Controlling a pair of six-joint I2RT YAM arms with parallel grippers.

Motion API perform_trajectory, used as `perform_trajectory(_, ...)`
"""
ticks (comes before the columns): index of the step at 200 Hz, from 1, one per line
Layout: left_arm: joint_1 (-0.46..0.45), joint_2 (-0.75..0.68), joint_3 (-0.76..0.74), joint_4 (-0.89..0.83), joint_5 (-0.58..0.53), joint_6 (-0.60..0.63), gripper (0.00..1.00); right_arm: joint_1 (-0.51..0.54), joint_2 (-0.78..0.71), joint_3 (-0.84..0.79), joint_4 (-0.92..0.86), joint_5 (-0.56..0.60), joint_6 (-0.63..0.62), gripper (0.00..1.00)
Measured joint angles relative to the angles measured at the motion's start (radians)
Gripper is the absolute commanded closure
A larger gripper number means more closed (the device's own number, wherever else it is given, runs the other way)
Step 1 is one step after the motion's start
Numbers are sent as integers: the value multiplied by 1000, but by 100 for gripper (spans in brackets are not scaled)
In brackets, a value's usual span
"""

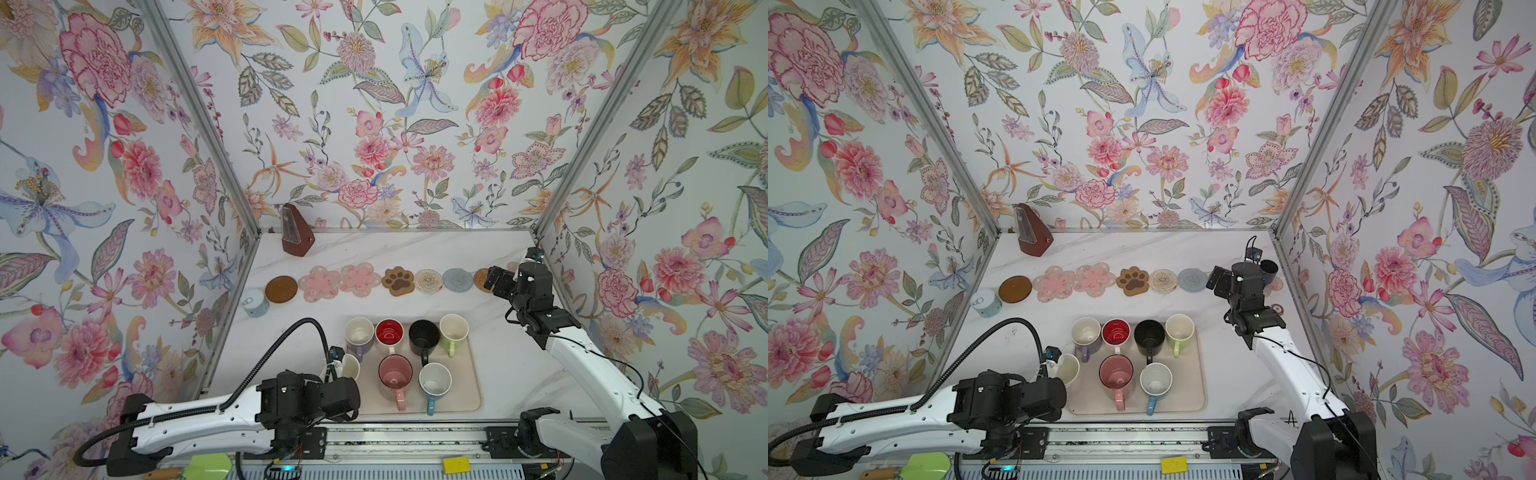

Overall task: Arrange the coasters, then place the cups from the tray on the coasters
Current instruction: 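Lift the cream mug and carry it toward the brown wooden coaster, then hold the cream mug above the brown wooden coaster beside the tin can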

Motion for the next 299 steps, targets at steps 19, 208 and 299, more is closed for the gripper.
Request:
perform_trajectory(19, 1, 6, 63, -97, -65, -44, 100, 0, 0, 0, 0, 0, 0, 1)
perform_trajectory(208, 1099, 326, 168, 381, 90, 663, 100, -1, 2, 12, -62, -76, -2, 1)
perform_trajectory(299, 1332, 633, 324, 609, 137, 782, 100, -1, 3, 37, -100, -93, -49, 1)
